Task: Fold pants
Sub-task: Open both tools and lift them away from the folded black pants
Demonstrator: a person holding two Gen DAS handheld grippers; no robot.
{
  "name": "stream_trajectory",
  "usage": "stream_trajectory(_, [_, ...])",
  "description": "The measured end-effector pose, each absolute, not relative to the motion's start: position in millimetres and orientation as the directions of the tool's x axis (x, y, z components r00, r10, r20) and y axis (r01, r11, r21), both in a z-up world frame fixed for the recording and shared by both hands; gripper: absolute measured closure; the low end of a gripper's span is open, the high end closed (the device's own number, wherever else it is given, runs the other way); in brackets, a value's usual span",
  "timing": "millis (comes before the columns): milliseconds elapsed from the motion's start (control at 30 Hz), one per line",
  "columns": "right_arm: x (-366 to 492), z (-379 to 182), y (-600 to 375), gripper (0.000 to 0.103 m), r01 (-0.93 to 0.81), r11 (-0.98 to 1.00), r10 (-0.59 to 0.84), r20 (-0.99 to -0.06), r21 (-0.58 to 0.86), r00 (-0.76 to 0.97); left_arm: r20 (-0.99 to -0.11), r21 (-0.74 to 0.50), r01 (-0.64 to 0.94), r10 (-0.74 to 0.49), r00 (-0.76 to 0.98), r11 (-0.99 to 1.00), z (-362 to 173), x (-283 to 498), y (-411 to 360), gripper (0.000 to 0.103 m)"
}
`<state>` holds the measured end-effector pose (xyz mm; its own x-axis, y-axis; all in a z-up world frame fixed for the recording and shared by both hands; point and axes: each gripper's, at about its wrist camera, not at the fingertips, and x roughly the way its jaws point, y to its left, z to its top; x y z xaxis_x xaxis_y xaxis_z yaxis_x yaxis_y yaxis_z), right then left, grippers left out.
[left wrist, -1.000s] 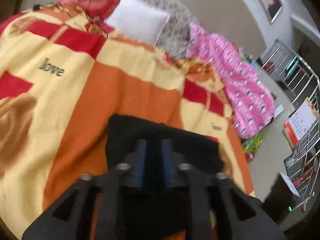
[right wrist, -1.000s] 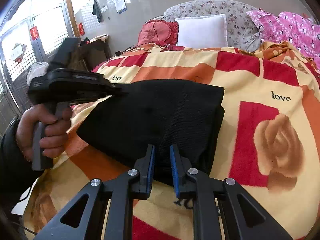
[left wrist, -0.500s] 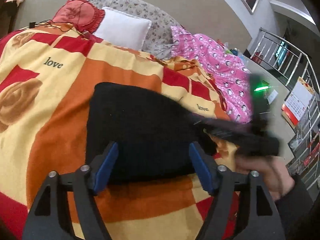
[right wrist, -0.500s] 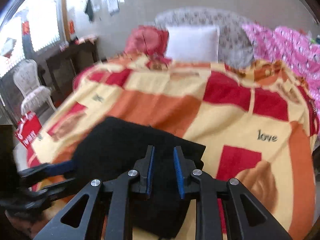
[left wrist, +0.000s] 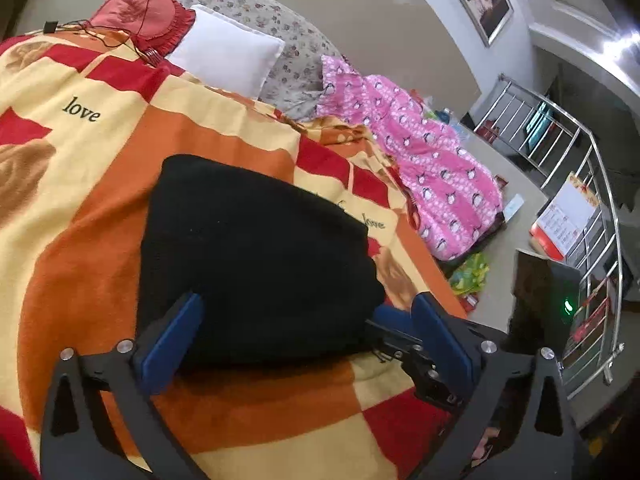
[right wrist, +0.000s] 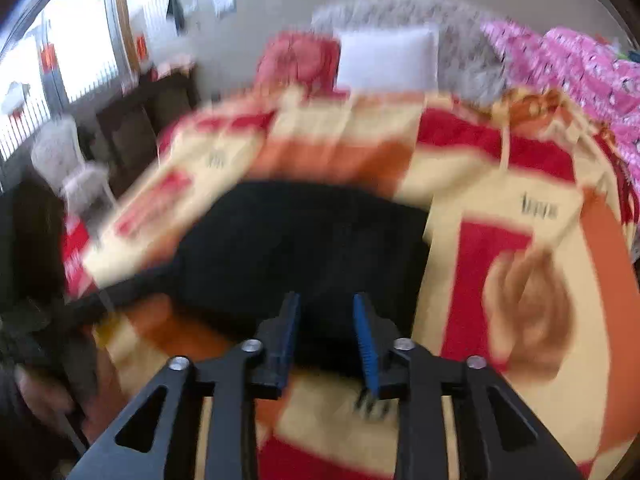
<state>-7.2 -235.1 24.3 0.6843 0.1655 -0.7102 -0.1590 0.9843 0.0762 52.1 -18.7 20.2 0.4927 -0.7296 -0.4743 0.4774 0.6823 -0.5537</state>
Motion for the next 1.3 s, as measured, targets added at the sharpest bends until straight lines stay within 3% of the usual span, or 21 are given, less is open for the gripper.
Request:
stream_trajectory(167, [-32.4, 35.9, -235.9, 0.068, -0.072, 0.988, 0.142, -0.648, 0.134, 0.748, -0.530, -0.480, 0.487, -0.683, 0.503, 0.730, 23.5, 48.0, -28.2, 0.000])
stream_trajectory(300, [-71.5, 27.1, -229.0, 0.059, 0.012, 0.995, 0.051, -0.605, 0.100, 0.795, -0.553, -0.428, 0.488, -0.648, 0.524, 0.761, 26.5, 34.9, -27.2, 0.000])
stream_trajectory(467, [-89.8, 28.3, -242.9, 0.052, 0.098, 0.991, -0.023, -0.592, 0.096, 0.806, -0.620, -0.267, 0.436, -0.499, 0.605, 0.860, 22.5, -4.5, -29.1, 0.000])
stream_trajectory(700, [-102.9, 26.4, -252.4, 0.052, 0.151, 0.983, -0.064, -0.586, 0.101, 0.807, -0.643, -0.134, 0.356, -0.354, 0.679, 0.925, 20.5, -23.9, -26.8, 0.000])
stream_trajectory(1300, [-97.9, 25.5, -236.3, 0.051, 0.135, 0.991, -0.108, -0.600, 0.000, 0.793, -0.653, -0.227, 0.356, -0.413, 0.635, 0.907, 15.4, -14.5, -14.9, 0.000])
